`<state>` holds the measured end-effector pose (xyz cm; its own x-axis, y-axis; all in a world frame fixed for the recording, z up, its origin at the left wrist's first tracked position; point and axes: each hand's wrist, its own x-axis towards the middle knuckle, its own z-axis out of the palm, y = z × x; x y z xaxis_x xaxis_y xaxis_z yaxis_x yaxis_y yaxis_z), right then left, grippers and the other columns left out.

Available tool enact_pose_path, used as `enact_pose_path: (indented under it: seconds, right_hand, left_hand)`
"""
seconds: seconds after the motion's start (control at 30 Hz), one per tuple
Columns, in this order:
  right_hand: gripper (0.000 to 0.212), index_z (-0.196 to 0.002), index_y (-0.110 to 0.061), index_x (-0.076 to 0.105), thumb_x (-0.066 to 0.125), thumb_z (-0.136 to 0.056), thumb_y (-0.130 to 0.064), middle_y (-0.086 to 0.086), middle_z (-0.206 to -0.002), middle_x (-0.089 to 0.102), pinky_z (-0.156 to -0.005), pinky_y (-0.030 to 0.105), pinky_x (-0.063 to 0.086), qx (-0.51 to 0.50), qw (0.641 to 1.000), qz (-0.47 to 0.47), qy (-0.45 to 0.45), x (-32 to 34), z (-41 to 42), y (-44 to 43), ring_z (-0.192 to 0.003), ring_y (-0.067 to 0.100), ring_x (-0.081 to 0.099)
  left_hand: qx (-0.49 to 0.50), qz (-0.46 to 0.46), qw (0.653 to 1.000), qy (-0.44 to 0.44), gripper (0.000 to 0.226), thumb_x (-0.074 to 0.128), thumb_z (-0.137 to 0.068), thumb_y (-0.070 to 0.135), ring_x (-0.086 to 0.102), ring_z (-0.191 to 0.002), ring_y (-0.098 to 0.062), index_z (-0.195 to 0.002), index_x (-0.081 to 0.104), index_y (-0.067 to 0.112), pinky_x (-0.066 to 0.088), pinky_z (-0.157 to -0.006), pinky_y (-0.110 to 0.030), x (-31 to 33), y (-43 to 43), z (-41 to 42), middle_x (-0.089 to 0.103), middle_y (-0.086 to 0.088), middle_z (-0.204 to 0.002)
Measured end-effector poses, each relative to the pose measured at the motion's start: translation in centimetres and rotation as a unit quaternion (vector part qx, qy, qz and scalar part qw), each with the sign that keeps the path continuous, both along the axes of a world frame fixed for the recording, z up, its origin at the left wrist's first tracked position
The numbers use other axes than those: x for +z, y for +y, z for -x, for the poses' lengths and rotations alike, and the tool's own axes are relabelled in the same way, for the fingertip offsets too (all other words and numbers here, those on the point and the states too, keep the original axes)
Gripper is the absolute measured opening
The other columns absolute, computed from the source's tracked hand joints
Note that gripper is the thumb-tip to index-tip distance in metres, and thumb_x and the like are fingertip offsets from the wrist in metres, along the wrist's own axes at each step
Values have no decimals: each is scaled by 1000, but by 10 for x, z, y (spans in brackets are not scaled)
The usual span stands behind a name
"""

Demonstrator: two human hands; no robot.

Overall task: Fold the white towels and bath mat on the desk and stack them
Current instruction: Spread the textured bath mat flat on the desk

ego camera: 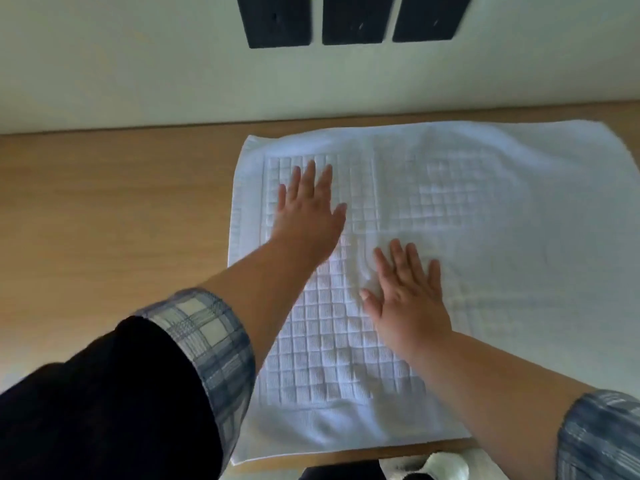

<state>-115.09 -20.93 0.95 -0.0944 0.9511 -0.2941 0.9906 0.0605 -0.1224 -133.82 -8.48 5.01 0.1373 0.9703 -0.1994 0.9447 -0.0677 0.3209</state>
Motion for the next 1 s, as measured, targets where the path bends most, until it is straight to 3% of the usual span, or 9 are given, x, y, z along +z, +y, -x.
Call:
enact_pose_path:
  seconds: [0.13,0.37,0.47,0.57,0.63,0.73,1.0]
  right_hand:
    - [72,-156,-35,-18,-7,-94,-69,-2,-164,-27,-121,53,-14,4,1000,-3,-1,0,0,-1,-149,19,-29]
    - [71,-159,-32,-8,3,-98,-67,0,-166,-22,-121,56,-9,5,1000,-4,14,1,0,-4,-151,21,-24]
    - [71,-157,-33,-12,5,-97,-67,-2,-163,-29,-120,54,-15,4,1000,13,22,3,1,-1,-149,20,-31]
    - [72,-157,-34,-13,10,-96,-65,-2,-163,-28,-120,51,-18,12,998,31,47,10,-3,1,-148,18,-32]
    - [71,-159,-33,-6,13,-96,-62,0,-166,-18,-122,47,-14,6,997,24,68,14,-12,0,-151,18,-24]
    - [69,-159,-34,4,22,-97,-57,-2,-168,-8,-122,43,-14,-54,995,19,78,17,-48,3,-153,15,-17]
    - [67,-159,-36,5,28,-100,-57,-2,-168,-10,-123,43,-10,-109,990,77,34,30,-165,24,-153,16,-15]
  left_hand:
    - [102,36,993,45,76,22,-102,59,-7,-154,-31,-159,-12,22,1,-124,-52,-11,74,21,-7,-10,-168]
    - [87,75,984,134,94,17,-86,84,-13,-152,-38,-159,-7,30,-3,-120,-61,-22,92,42,-15,-10,-167]
    - [91,58,985,137,95,21,-89,81,-12,-153,-37,-159,-10,25,-3,-121,-61,-18,85,35,-14,-13,-167]
    - [23,-24,999,39,83,27,-96,68,-13,-154,-30,-160,-7,26,-5,-123,-52,-16,36,1,-12,-8,-168]
    - [-63,-26,997,-21,76,25,-99,64,-16,-153,-26,-160,-1,29,-6,-123,-49,-16,-13,-28,-11,-5,-168]
    - [-144,15,990,1,73,20,-99,62,-22,-152,-24,-161,4,27,-11,-123,-50,-24,-70,-58,-16,-5,-167]
    - [-179,52,980,69,80,5,-94,66,-35,-145,-25,-159,-13,22,-17,-120,-51,-25,-102,-120,-36,-6,-158]
